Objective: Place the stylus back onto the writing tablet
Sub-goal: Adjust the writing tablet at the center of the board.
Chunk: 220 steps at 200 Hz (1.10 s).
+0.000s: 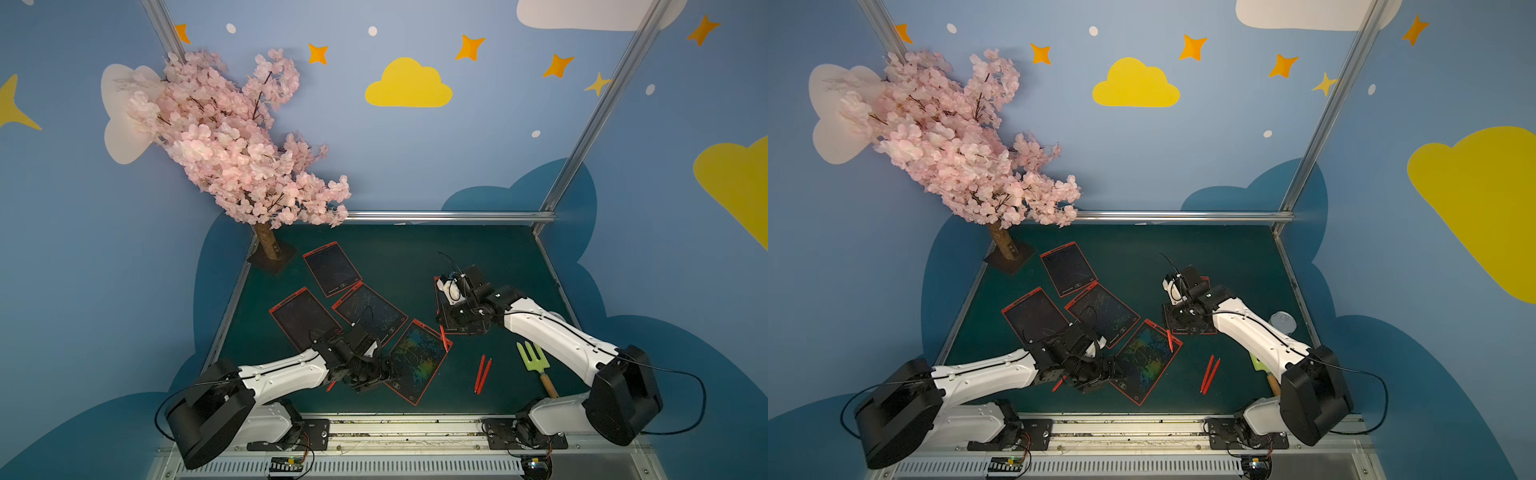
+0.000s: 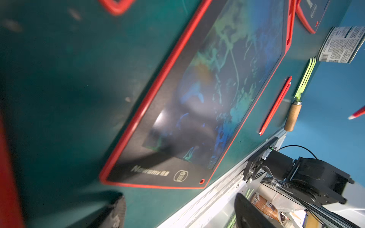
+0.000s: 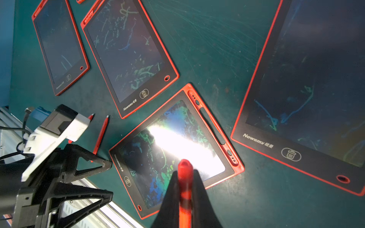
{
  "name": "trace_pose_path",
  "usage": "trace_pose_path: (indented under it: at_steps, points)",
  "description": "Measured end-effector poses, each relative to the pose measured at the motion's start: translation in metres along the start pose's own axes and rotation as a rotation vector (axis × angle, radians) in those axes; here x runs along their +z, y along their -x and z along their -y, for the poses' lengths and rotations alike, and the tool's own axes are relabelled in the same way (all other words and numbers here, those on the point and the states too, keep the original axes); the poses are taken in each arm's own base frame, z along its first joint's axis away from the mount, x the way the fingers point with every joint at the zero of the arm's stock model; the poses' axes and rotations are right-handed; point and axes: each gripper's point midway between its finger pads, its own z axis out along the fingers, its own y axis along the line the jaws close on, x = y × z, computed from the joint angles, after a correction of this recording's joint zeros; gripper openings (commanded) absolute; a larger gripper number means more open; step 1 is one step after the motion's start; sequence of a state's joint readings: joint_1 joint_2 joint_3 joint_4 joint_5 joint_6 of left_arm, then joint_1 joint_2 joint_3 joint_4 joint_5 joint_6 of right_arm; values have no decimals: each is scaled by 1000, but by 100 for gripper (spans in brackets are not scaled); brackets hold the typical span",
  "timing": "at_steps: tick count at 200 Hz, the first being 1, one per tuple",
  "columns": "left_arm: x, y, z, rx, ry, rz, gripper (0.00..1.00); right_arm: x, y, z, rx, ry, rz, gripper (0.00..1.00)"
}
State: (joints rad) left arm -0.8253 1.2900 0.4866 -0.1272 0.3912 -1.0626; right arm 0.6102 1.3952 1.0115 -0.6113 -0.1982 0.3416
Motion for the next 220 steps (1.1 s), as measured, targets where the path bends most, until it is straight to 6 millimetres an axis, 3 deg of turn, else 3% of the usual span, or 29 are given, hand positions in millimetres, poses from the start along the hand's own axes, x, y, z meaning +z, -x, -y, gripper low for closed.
trace_pose_path:
  at_steps: [52,123,220]
  points:
    - [6,19,8,-32,2,1,83,4,-6,10,23,-42,-8,8]
    - [0,75,9,-61,-17,99,83,10,-17,20,33,-77,-29,8]
    - [9,140,32,-7,-57,164,83,11,-24,29,31,-119,-51,7]
